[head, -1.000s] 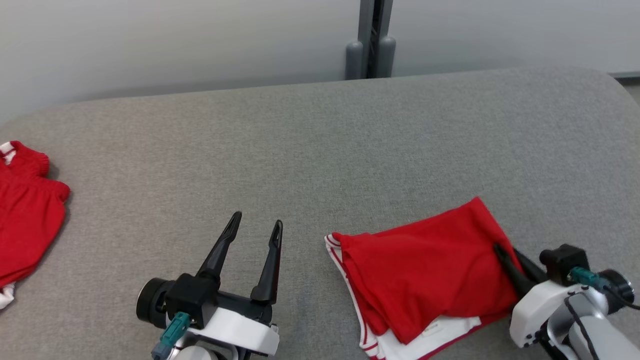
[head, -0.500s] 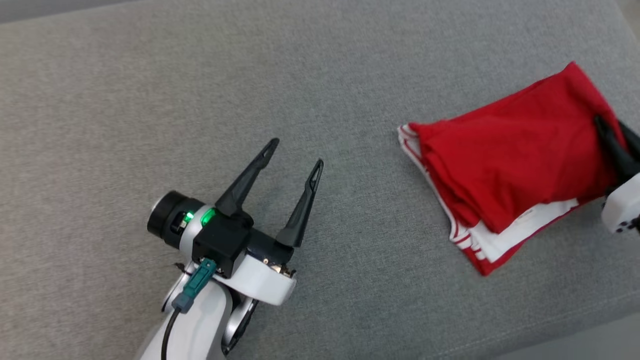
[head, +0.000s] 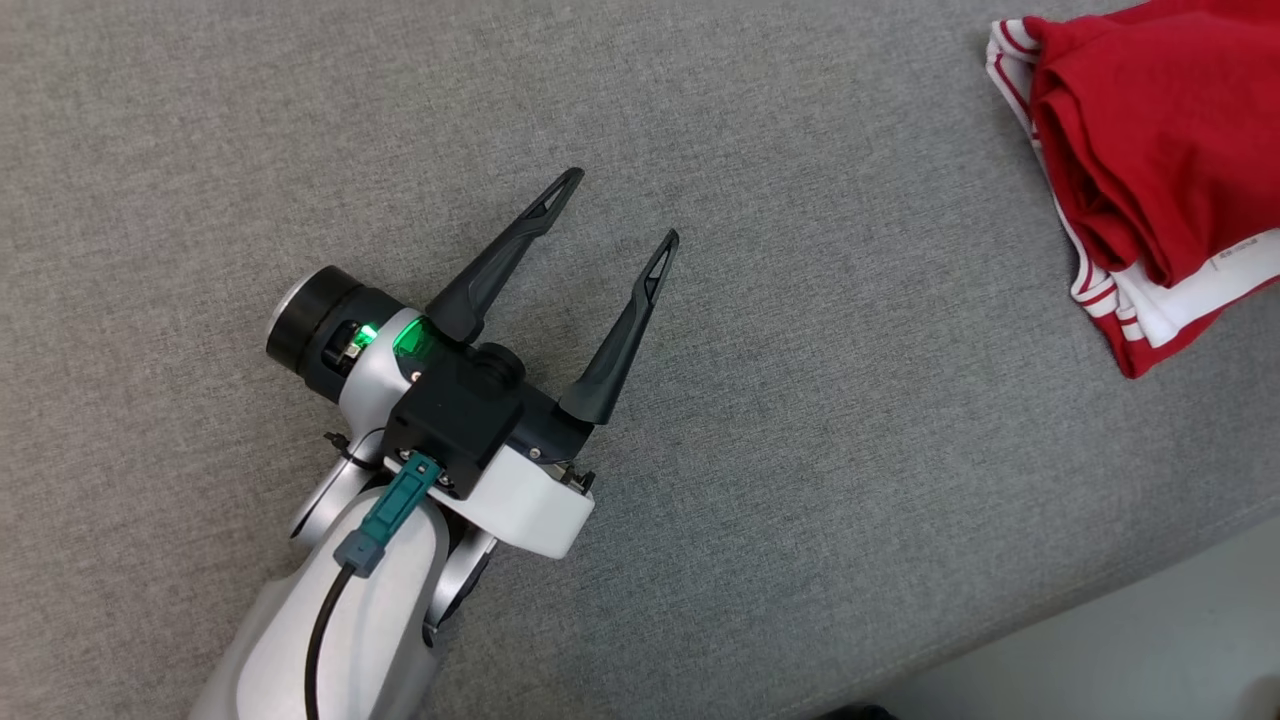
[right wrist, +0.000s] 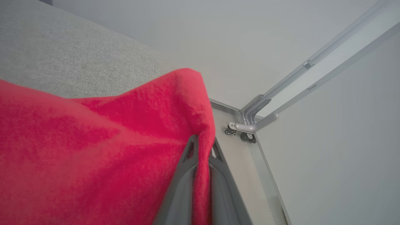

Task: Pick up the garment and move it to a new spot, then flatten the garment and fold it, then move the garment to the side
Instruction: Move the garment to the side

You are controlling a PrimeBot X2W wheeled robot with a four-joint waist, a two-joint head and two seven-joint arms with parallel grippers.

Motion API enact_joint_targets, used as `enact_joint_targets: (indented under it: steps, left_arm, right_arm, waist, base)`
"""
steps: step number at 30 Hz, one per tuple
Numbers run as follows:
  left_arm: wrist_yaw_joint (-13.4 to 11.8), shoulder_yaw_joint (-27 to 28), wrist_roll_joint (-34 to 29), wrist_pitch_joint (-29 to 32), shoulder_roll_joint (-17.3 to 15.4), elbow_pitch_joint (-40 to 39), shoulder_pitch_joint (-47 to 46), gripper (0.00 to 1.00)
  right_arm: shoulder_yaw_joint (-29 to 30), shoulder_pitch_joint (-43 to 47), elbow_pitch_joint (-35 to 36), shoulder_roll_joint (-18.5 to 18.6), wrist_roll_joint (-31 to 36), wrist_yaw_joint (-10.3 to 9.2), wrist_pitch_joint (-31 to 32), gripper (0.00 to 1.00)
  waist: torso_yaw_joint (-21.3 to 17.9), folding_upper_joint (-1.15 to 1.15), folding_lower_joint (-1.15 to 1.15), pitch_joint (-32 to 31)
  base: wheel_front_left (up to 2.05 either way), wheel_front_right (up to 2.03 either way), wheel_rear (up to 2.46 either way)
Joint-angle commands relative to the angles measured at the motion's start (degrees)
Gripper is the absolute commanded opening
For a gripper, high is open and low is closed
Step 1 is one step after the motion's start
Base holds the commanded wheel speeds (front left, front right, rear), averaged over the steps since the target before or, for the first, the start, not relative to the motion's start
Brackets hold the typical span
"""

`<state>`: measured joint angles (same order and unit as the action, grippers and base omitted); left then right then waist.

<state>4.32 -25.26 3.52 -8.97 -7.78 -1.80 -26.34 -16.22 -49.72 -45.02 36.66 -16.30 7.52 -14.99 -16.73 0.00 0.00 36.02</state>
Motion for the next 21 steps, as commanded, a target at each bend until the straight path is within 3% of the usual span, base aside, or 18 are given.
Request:
enact_joint_targets:
  steps: [1,8,9,10,15,21]
  left_arm:
    - [0.2,0.1,-0.3,0.1,-0.3,-0.3,-0.8,1.0]
    - [-0.5,-0.3,0.0,0.8,-0.5,-1.8,-0.7,1.0]
    - [-0.6,-0.3,0.1,0.7,-0.4,-1.7,-0.8,1.0]
    - [-0.8,-0.3,0.2,0.6,-0.3,-1.7,-0.8,1.0]
    - [-1.2,-0.3,1.4,-0.7,0.2,-0.4,-0.3,1.0]
    - [-1.8,-0.3,3.3,-3.0,1.3,2.1,1.2,1.0]
  right_arm:
    - [0.2,-0.4,-0.3,0.2,0.6,-0.06,-0.3,0.0]
    - [4.5,-2.0,-5.8,-0.6,3.5,-0.06,-0.3,0.0]
    - [4.9,-2.1,-6.0,-0.6,4.0,-0.06,-0.3,0.25]
    - [5.8,-2.3,-6.2,-0.6,4.1,-0.06,-0.3,1.0]
    - [9.2,-1.4,-5.4,-1.1,6.9,-0.06,-0.3,1.0]
    - [8.9,0.2,-1.1,-1.9,9.1,-0.06,-0.2,1.0]
  waist:
    - [-0.1,0.0,0.0,0.9]
    - [1.0,0.0,0.0,1.9]
    - [1.2,0.0,0.0,1.9]
    - [1.4,0.0,0.0,1.8]
    - [2.1,0.0,0.0,-0.3]
    - [3.3,0.0,0.0,-5.4]
  base:
    - [0.0,0.0,0.0]
    - [0.0,0.0,0.0]
    - [0.0,0.0,0.0]
    - [0.0,0.0,0.0]
    - [0.0,0.0,0.0]
    - [0.0,0.0,0.0]
